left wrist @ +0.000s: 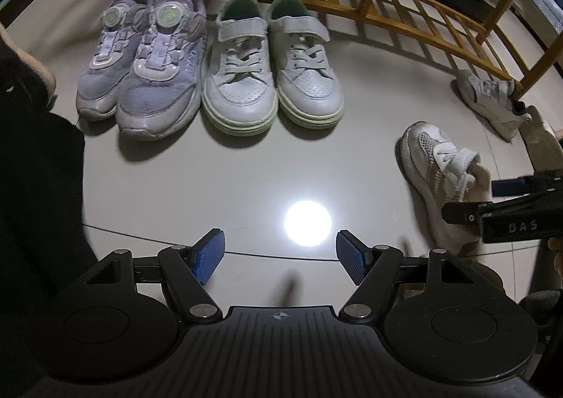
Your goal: Organize scattered shoes
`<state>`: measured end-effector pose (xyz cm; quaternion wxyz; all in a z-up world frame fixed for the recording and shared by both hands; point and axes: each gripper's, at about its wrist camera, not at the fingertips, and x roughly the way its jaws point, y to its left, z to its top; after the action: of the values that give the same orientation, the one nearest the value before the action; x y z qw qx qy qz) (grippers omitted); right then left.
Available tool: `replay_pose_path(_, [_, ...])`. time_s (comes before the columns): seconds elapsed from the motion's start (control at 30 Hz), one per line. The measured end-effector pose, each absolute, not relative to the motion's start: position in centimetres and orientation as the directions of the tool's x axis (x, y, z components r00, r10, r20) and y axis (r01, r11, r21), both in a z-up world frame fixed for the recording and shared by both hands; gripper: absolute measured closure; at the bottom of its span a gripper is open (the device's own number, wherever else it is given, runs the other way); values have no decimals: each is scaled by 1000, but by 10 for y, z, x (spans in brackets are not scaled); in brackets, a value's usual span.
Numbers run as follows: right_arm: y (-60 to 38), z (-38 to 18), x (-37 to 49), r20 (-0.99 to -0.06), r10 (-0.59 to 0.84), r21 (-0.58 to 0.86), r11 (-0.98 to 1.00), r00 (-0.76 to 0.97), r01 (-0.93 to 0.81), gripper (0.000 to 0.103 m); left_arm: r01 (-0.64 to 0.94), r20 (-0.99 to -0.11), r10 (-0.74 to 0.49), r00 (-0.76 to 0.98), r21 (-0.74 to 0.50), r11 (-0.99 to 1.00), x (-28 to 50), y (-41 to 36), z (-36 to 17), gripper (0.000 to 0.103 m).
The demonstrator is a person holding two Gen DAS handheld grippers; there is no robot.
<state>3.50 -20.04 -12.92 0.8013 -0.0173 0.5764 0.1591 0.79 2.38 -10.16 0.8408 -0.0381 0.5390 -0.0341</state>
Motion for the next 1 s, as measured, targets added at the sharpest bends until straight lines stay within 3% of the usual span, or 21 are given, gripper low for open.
replay_pose_path(0.17, [-192, -127, 34, -916, 309, 245, 936, 255, -254, 33, 16, -902, -101, 419, -104, 994, 8, 25, -101, 32])
replay_pose_path(0.43, [-177, -117, 17, -881, 438, 348, 856, 178, -382, 25, -11, -903, -89, 421, -103, 995, 8, 32, -101, 32])
replay_pose_path(0.83, [-172, -122, -28, -958, 262, 132, 768, 119, -627, 21, 40, -907, -120, 404, -114, 993, 13, 8, -103, 32])
replay_pose_path(1.0, [-185, -126, -26, -963, 244, 133, 805, 118, -579, 21, 69, -912, -125, 391, -107, 992, 18, -11, -106, 32])
